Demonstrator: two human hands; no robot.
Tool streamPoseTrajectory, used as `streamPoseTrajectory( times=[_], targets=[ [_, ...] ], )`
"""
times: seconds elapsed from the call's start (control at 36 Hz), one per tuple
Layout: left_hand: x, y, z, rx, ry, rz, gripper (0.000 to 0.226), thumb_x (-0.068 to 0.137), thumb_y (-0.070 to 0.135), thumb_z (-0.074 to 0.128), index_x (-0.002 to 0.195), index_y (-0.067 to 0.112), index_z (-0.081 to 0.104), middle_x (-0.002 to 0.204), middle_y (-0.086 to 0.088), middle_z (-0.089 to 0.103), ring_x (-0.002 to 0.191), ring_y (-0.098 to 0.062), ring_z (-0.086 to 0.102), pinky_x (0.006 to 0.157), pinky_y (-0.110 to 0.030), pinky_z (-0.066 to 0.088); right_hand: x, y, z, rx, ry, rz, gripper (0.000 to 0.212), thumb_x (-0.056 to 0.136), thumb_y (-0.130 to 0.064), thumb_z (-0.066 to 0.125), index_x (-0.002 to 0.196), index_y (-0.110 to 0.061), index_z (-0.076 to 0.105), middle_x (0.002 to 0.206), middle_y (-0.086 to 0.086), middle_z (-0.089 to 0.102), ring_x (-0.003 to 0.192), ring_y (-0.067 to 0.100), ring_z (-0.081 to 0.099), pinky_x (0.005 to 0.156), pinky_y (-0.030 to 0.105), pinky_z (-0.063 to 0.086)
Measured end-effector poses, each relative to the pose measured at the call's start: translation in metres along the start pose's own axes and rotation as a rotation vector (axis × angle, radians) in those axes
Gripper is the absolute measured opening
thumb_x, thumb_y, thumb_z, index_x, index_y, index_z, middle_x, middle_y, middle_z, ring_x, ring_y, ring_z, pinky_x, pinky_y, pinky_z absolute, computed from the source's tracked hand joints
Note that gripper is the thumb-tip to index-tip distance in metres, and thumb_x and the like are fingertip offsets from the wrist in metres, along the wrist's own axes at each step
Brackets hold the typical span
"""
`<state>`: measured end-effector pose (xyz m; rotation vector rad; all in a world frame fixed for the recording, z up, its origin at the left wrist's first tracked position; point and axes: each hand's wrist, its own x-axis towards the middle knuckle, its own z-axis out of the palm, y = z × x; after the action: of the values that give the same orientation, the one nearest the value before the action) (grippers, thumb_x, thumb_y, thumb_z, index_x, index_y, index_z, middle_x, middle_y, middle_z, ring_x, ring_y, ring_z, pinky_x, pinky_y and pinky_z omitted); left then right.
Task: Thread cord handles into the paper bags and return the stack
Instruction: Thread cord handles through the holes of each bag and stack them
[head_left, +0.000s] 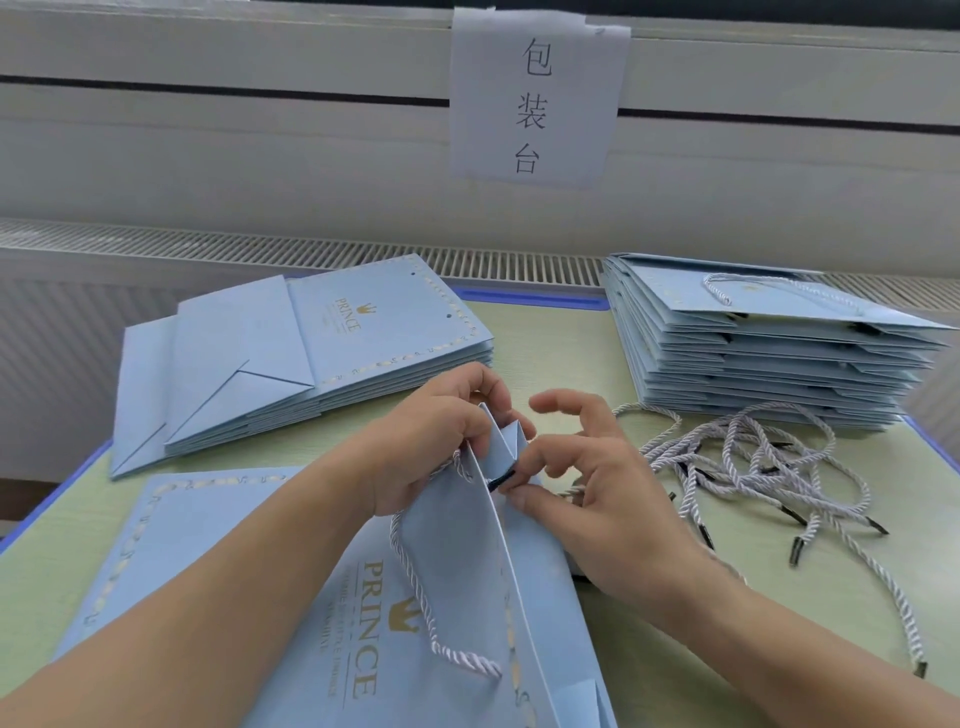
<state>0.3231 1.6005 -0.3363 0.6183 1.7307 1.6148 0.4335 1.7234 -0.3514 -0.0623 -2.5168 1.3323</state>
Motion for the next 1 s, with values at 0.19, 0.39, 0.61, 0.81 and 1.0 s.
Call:
streamPoseTrajectory(
  times=[0.19,0.39,0.61,0.81,1.0],
  targets=[
    [0.000,0.001,0.005,0.022,-0.028,0.024,0.039,0.048,-0.001,0.041,0.085,0.006,0.050,0.072,-0.001,0.067,0.056,-0.013,0.059,0.046,-0.020,0.045,-0.004,0.000,0.002,-0.463,0.208,-0.482,0.012,0.077,-0.017,0.056,0.072,-0.023,0.065,0.118,-0.008,0.045,0.080,-0.002,0.024,0.056,0.024,0.035],
    [0.003,-0.001,0.007,0.158,0.060,0.065,0.034,0.047,0.008,0.046,0.079,0.013,0.054,0.076,-0.010,0.047,0.061,-0.020,0.041,0.055,-0.029,0.033,-0.001,0.000,0.003,-0.085,0.105,-0.318,0.006,0.080,-0.025,0.057,0.076,-0.030,0.057,0.092,-0.016,0.051,0.073,0.006,0.048,0.064,0.018,0.040],
    [0.005,-0.003,0.007,0.141,0.056,0.065,0.031,0.050,0.007,0.048,0.080,0.014,0.054,0.073,-0.010,0.046,0.062,-0.019,0.039,0.057,-0.032,0.031,-0.001,0.000,-0.005,-0.421,0.095,-0.595,0.012,0.088,-0.014,0.049,0.082,-0.017,0.059,0.096,-0.006,0.057,0.077,0.014,0.053,0.060,0.032,0.044],
    [0.003,0.000,0.001,0.020,-0.009,0.011,0.040,0.048,0.001,0.043,0.085,0.011,0.050,0.074,-0.009,0.059,0.056,-0.016,0.049,0.048,-0.022,0.039,0.003,0.000,-0.024,-0.291,-0.057,-0.357,0.033,0.081,-0.043,0.055,0.112,-0.034,0.054,0.110,-0.025,0.045,0.084,-0.017,0.044,0.075,0.004,0.034],
    [0.004,0.000,0.001,-0.025,-0.022,-0.002,0.042,0.047,0.000,0.041,0.087,0.010,0.049,0.074,-0.010,0.061,0.064,-0.015,0.059,0.052,-0.021,0.042,0.008,-0.005,-0.063,-0.241,-0.345,-0.021,0.007,0.089,-0.027,0.059,0.090,-0.033,0.064,0.065,-0.014,0.057,0.054,0.001,0.046,0.055,0.012,0.036]
  ],
)
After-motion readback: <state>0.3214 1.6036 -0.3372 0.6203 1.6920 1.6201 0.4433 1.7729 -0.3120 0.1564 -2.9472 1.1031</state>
